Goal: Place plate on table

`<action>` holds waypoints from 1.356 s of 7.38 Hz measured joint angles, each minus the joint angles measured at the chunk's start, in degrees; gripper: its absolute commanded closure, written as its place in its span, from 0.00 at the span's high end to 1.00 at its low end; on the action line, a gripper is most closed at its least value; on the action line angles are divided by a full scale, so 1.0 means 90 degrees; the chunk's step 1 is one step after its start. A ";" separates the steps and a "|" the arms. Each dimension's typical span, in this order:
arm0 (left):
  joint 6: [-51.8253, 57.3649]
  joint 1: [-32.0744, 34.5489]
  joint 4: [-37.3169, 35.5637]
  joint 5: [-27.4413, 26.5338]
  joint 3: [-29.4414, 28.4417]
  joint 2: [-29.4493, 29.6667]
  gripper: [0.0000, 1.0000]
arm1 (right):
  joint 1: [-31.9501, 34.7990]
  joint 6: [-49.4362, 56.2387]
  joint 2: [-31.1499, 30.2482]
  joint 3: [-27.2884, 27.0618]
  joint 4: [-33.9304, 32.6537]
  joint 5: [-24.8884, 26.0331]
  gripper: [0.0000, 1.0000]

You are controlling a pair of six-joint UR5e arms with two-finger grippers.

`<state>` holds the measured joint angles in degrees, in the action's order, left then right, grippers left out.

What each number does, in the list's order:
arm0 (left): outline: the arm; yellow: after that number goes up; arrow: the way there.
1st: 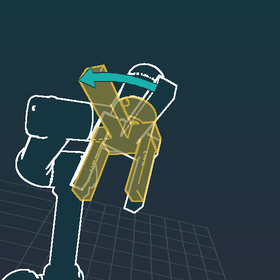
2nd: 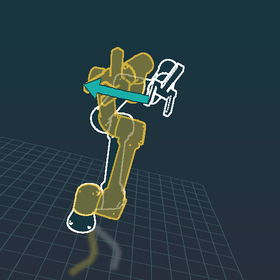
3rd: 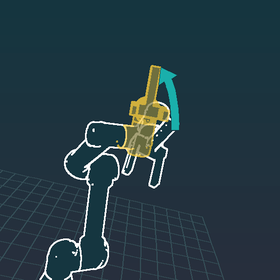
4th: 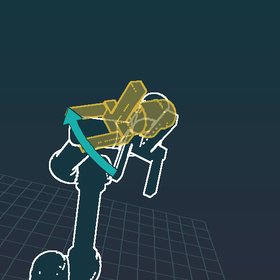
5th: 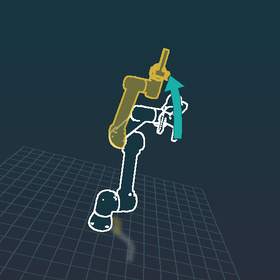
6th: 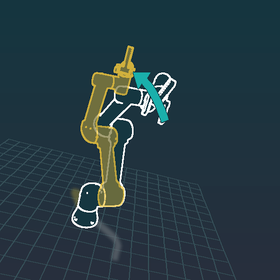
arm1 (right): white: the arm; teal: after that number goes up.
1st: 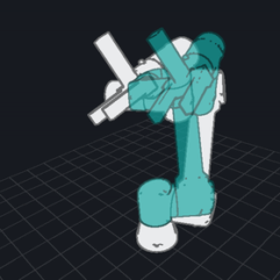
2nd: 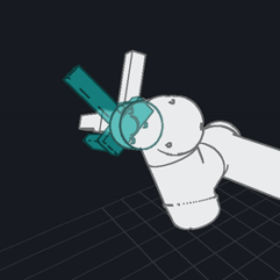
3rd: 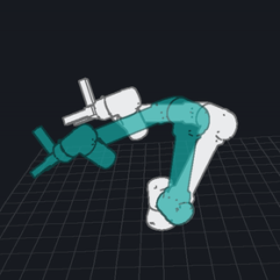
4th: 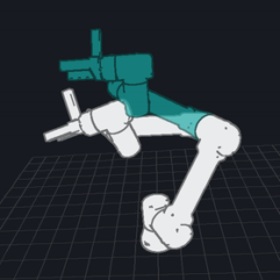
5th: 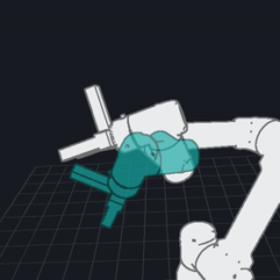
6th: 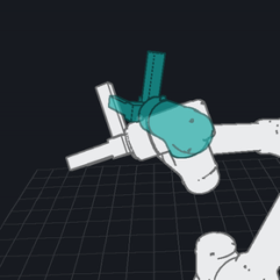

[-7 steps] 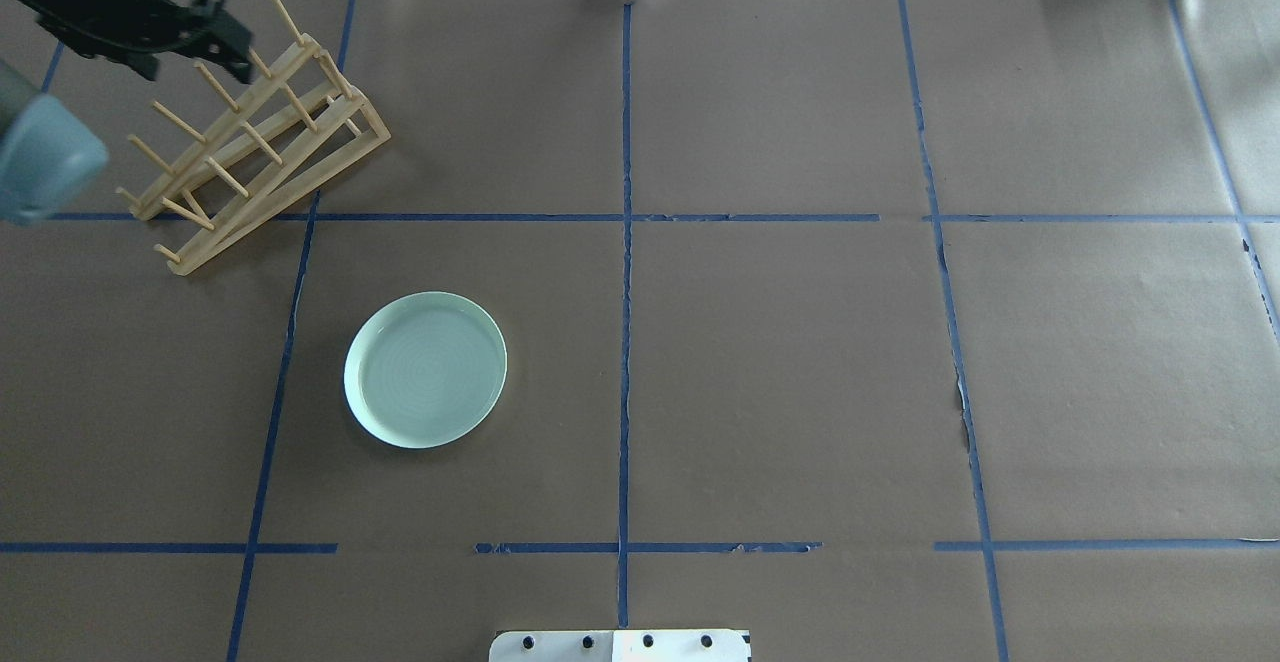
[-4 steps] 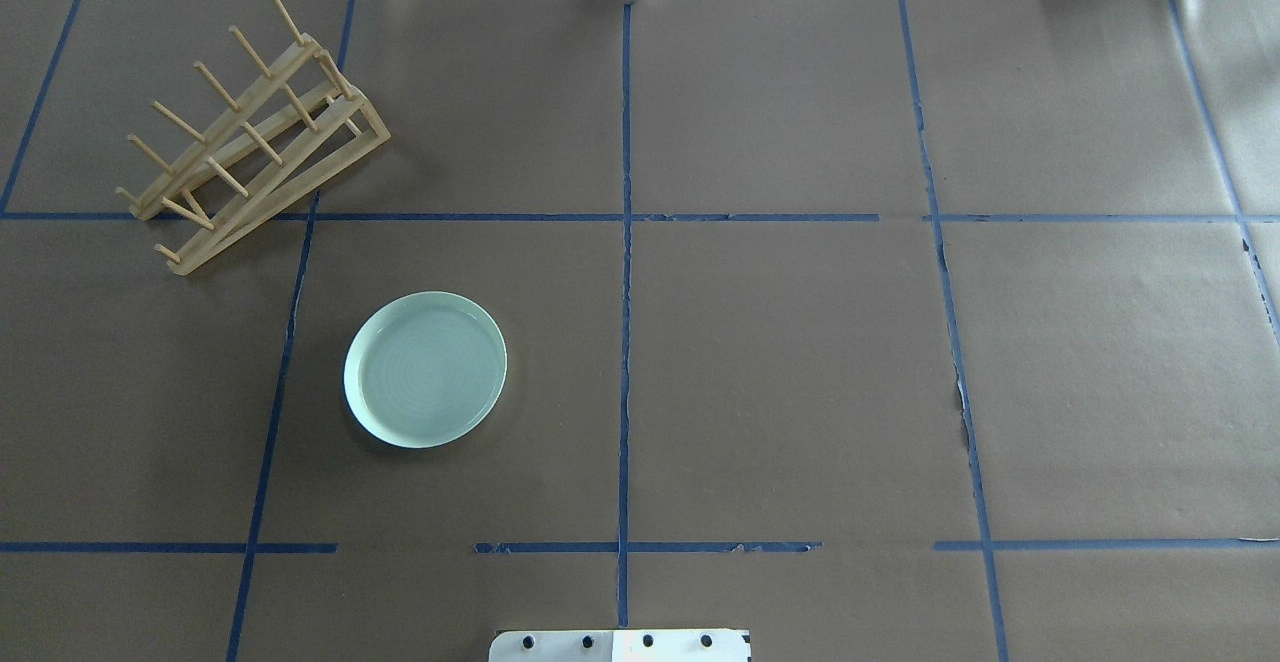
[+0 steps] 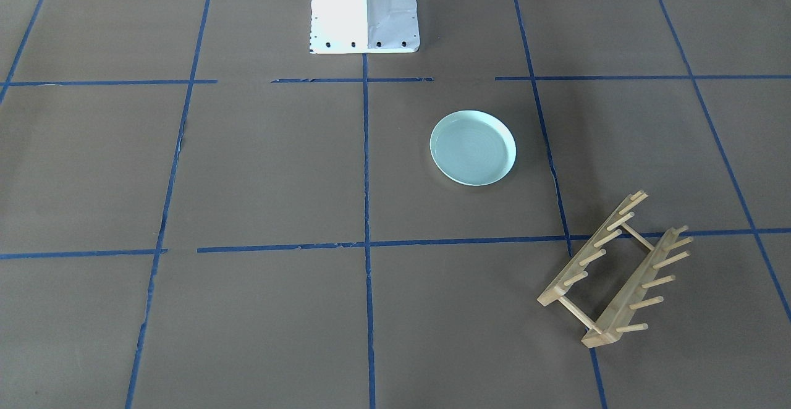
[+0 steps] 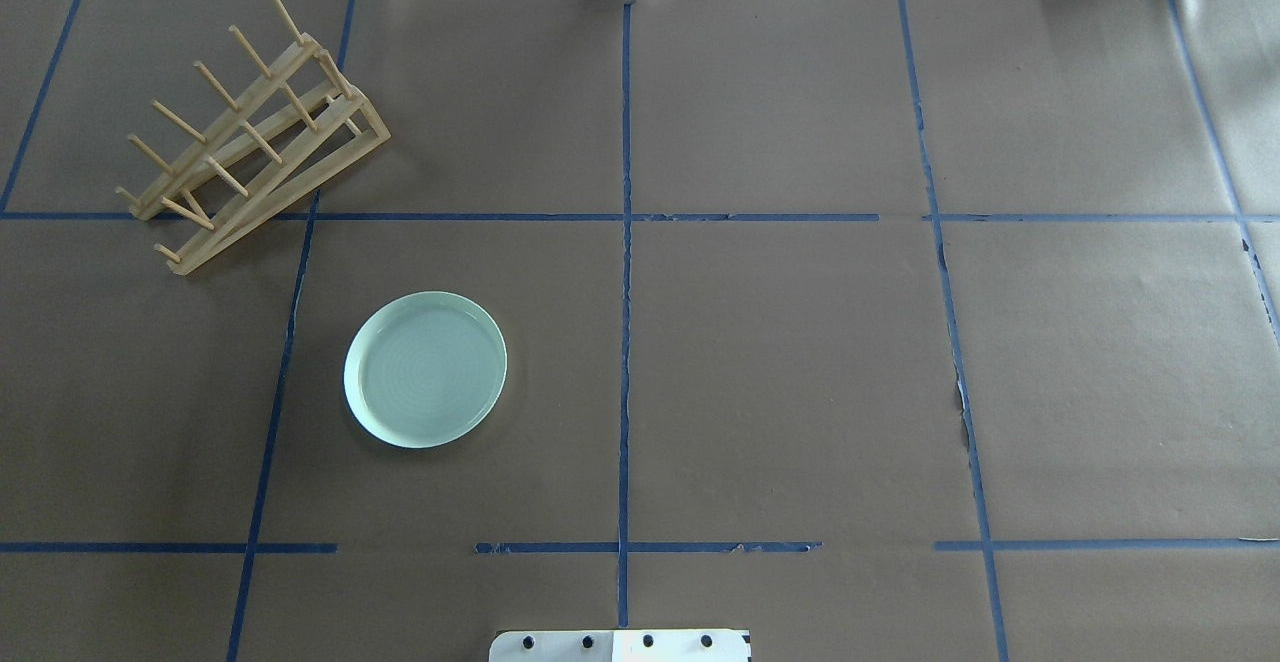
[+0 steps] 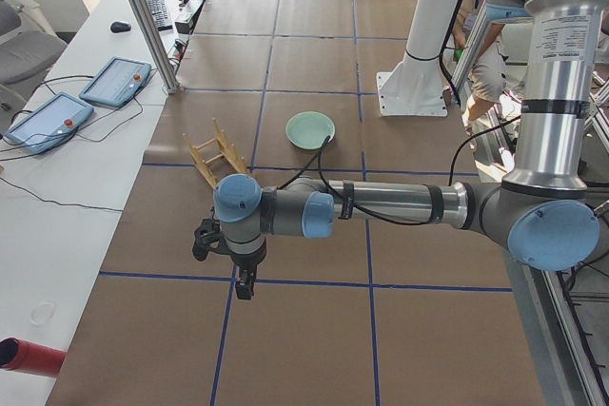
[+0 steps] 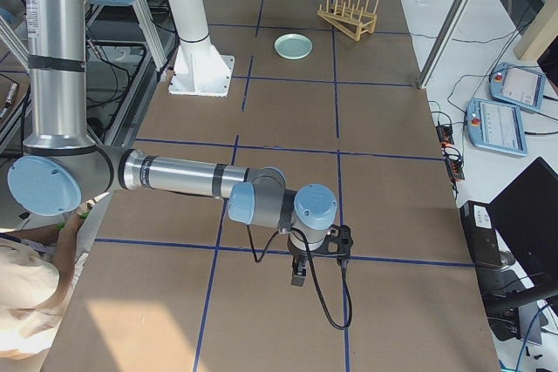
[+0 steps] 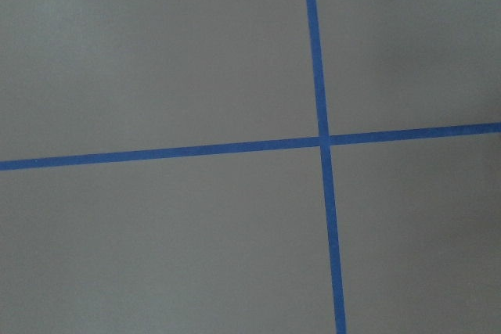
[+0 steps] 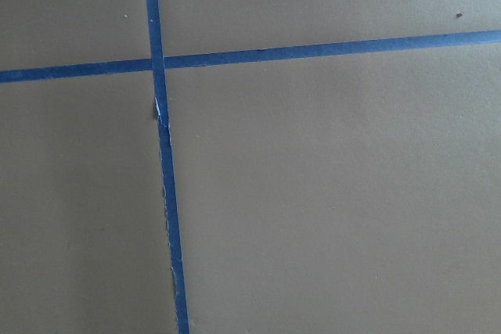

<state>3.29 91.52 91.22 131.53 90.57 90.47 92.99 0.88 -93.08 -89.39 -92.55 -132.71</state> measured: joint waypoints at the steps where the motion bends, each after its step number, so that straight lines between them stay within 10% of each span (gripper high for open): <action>1: -0.0017 0.0013 0.0001 -0.0006 0.0034 -0.0051 1.00 | 0.0000 0.0000 0.0000 -0.0001 0.0000 0.0000 1.00; 10: -0.0031 -0.0002 -0.0025 -0.0002 0.0298 0.0026 1.00 | 0.0000 0.0000 0.0000 0.0000 0.0000 0.0000 1.00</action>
